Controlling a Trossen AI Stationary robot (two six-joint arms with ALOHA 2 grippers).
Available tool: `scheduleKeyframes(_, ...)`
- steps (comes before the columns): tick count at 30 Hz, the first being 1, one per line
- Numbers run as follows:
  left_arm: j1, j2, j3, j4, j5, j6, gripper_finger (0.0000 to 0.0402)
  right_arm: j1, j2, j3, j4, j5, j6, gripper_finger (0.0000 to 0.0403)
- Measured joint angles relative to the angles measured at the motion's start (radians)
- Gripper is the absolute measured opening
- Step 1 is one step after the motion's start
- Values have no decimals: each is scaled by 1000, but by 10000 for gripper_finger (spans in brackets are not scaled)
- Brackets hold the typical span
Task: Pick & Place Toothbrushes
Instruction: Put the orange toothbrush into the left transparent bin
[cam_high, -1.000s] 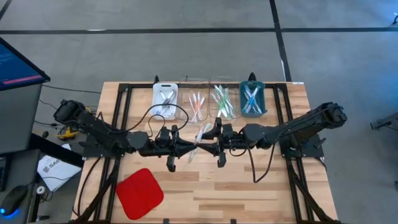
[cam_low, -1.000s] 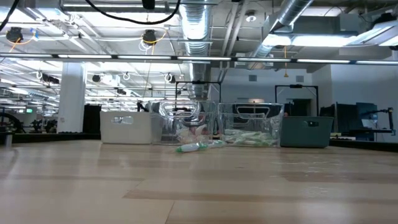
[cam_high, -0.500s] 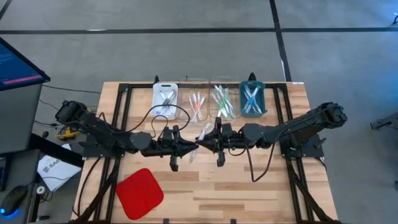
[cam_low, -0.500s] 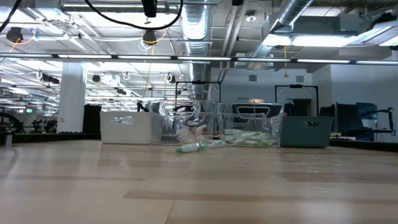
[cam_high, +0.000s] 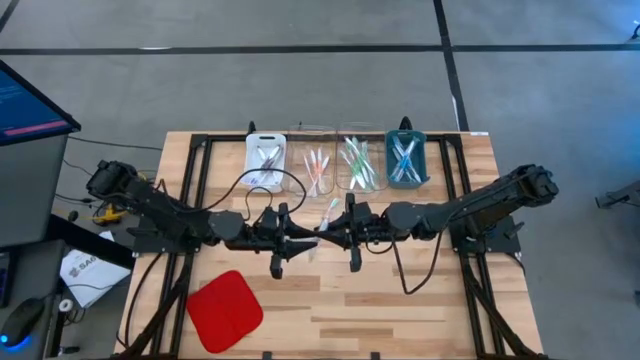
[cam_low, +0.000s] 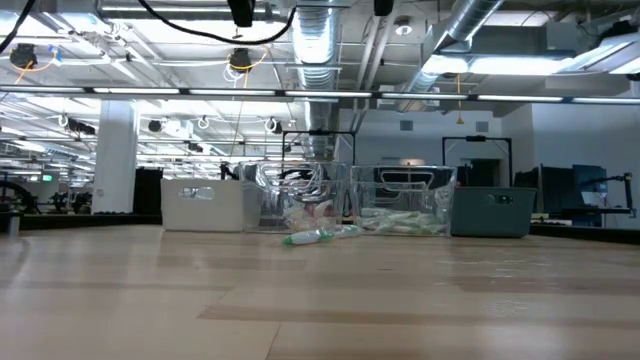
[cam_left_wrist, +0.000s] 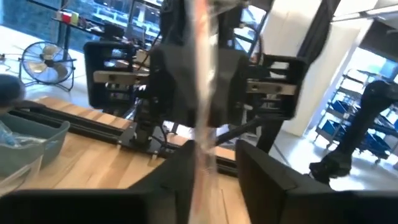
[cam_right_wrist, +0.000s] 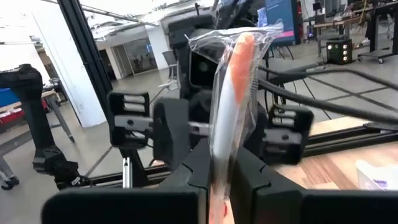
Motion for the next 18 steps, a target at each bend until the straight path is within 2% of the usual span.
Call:
scheduleKeyframes(6,-25,-126,-2,-163,17,-5,186,-3,1,-1,-32,44,12,20)
scheduleKeyframes(8,-57,-175,-23,-193,17,-12,207,-17,1,-1,-45,85,12,20)
scheduleKeyframes(11,-122,-236,-66,-222,20,-45,228,-61,0,13,-101,91,42,20)
scheduleKeyframes(14,-189,-288,-107,-222,19,-56,239,-128,-1,92,-245,93,79,20)
scheduleKeyframes(18,-254,-323,-151,-222,-39,-49,241,-243,0,252,-549,86,158,20)
